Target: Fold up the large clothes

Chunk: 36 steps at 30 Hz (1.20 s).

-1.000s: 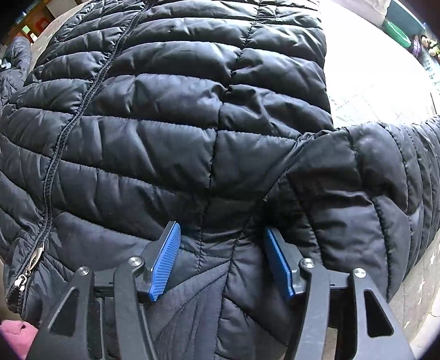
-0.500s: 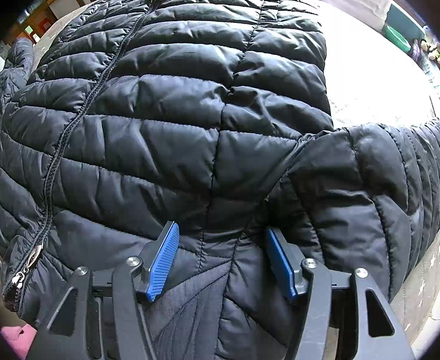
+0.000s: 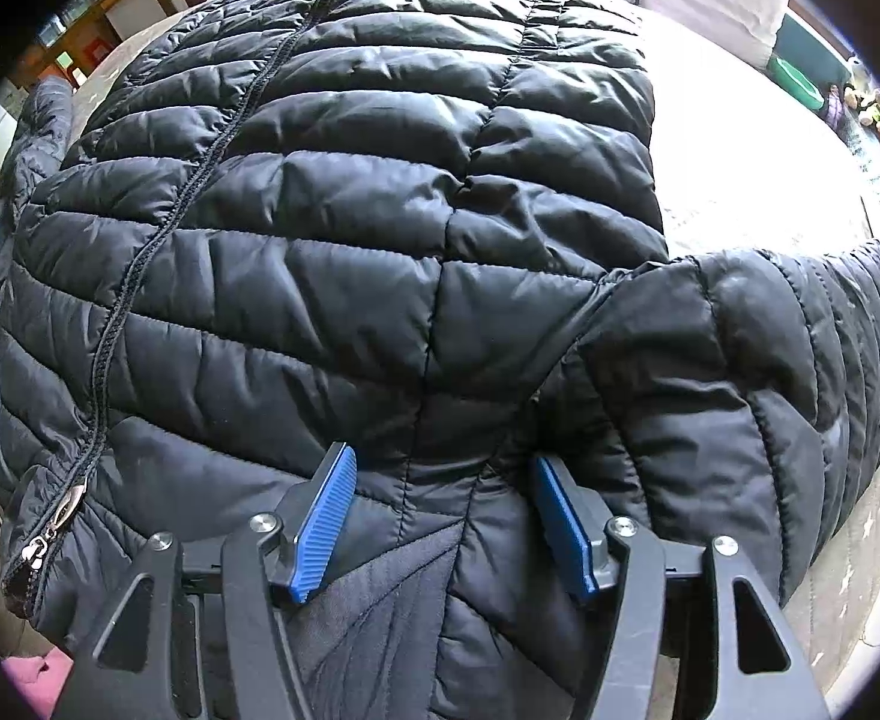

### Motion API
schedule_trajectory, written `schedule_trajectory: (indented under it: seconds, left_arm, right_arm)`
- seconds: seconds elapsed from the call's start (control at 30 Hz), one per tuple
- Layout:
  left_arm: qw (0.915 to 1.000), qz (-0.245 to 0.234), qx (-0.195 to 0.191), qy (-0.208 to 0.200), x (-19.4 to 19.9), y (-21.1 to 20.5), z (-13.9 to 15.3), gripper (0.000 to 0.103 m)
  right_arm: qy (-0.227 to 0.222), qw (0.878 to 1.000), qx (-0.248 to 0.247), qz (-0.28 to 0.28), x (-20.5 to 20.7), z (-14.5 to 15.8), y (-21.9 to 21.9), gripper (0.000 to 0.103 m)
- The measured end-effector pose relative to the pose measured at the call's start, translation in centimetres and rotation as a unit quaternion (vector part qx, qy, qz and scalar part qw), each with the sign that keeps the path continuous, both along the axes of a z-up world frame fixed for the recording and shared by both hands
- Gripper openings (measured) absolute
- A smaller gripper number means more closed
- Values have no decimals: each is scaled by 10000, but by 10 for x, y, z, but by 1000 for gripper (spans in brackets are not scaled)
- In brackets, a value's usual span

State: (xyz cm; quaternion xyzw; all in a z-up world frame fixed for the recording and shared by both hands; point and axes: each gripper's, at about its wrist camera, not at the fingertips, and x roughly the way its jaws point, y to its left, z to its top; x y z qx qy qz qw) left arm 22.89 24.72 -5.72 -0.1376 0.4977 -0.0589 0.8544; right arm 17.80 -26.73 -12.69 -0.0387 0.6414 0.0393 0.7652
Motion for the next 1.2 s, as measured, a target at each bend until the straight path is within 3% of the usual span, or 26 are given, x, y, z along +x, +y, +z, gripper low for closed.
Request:
schedule_trajectory:
  seconds: [0.2, 0.3, 0.47, 0.57, 0.7, 0.8, 0.9, 1.2]
  left_arm:
    - [9986, 283, -58, -451, 25, 24, 36, 53]
    - [9984, 434, 244, -262, 51, 23, 28, 53]
    - [9942, 675, 808, 235, 78, 29, -13, 53]
    - [9938, 747, 805, 199, 81, 30, -22, 53]
    - [9917, 841, 976, 25, 77, 38, -9, 53]
    - [9881, 992, 1170, -128, 78, 47, 2, 60]
    - [9836, 1246, 1287, -227, 81, 64, 14, 80]
    - [9745, 1849, 1268, 26, 114, 114, 14, 83]
  right_arm:
    - [52, 10000, 2, 2, 5, -1, 4, 74]
    - [62, 10000, 29, 16, 6, -2, 5, 78]
    - [100, 9999, 28, 26, 6, -4, 5, 80]
    - [122, 9999, 28, 19, 6, -4, 6, 80]
    - [125, 9999, 26, 14, 7, -5, 6, 82]
    - [125, 9999, 39, 4, 6, -6, 7, 84]
    - [143, 9999, 40, 12, 6, -7, 7, 87]
    - [246, 9997, 24, 21, 11, -11, 14, 94]
